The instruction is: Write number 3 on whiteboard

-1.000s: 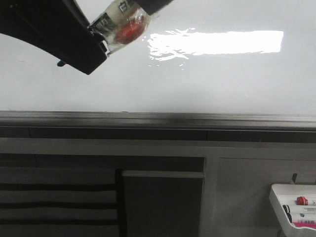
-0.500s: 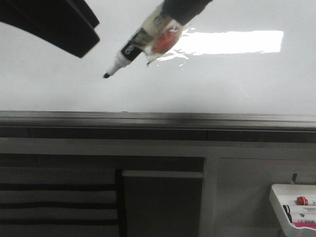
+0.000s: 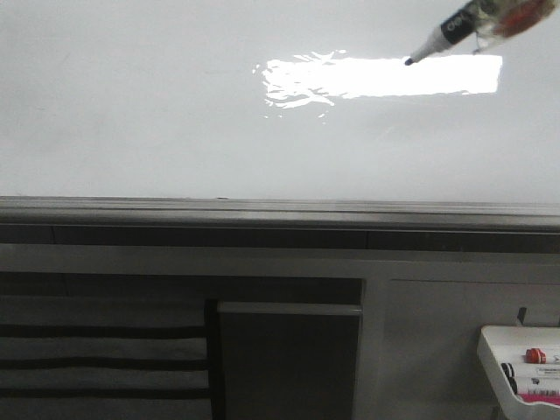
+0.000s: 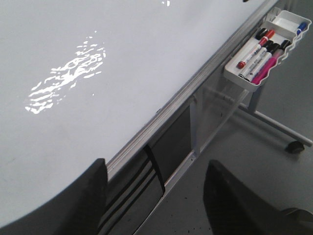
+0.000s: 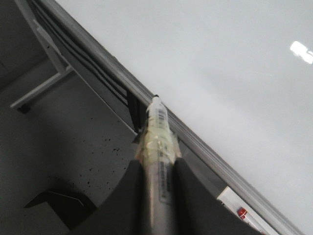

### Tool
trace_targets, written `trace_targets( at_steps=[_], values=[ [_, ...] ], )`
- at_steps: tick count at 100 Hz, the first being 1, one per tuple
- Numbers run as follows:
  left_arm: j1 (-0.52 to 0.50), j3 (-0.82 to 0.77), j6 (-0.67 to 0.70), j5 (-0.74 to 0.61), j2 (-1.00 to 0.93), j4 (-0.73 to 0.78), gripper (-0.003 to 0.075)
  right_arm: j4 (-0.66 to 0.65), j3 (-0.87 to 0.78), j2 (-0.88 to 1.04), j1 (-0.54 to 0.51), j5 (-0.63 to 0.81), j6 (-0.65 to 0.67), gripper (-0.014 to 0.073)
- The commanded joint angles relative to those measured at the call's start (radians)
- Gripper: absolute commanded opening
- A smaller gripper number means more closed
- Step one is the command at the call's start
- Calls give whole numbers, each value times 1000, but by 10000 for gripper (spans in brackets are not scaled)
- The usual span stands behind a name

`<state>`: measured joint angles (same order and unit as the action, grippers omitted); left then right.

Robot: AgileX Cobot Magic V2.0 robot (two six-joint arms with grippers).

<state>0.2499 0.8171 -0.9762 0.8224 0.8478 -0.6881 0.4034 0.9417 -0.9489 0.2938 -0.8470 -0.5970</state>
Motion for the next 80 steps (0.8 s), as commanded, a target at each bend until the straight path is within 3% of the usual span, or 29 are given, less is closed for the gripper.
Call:
trace_targets(
  at_steps=[1, 23, 38, 80],
  values=[
    [-13, -19, 14, -98, -38, -69, 396, 21, -52, 56, -9, 131, 14, -43],
    [-13, -39, 14, -140, -52, -69, 382, 23, -83, 61, -9, 156, 14, -43],
    [-13, -39, 14, -140, -52, -69, 364, 101, -59, 48, -7, 210, 14, -43],
    [-13, -39, 14, -140, -52, -69, 364, 112, 372, -325, -4, -103, 14, -43]
  ],
)
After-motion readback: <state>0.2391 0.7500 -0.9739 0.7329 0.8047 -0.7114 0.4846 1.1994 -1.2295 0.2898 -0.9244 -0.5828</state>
